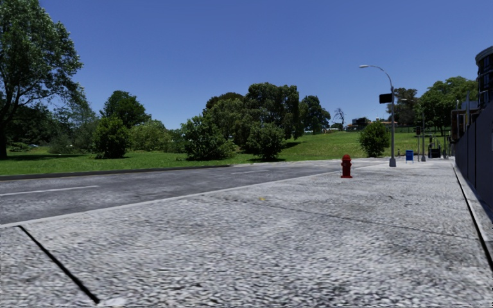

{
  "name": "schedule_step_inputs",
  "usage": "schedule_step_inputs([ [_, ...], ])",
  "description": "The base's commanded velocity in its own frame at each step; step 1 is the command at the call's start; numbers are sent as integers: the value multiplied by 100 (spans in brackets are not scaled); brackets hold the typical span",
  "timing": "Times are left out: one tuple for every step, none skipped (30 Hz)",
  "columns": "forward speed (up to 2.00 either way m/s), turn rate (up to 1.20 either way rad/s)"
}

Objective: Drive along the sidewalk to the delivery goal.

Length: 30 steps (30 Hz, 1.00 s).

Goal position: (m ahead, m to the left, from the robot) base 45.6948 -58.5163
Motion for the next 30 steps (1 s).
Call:
schedule_step_inputs([
  [148,0],
  [148,0],
  [148,0],
  [148,0],
  [148,0],
  [148,0],
  [148,0],
  [148,0],
  [148,0],
  [148,0],
  [148,0],
  [148,0],
  [148,0],
  [148,0],
  [148,0],
  [149,0],
  [149,0],
  [149,0],
  [149,0],
  [162,0],
  [200,0],
  [200,0],
  [200,0],
  [200,0],
  [200,0],
  [200,0],
  [200,0],
  [200,-20],
  [200,-66],
  [200,-66],
])
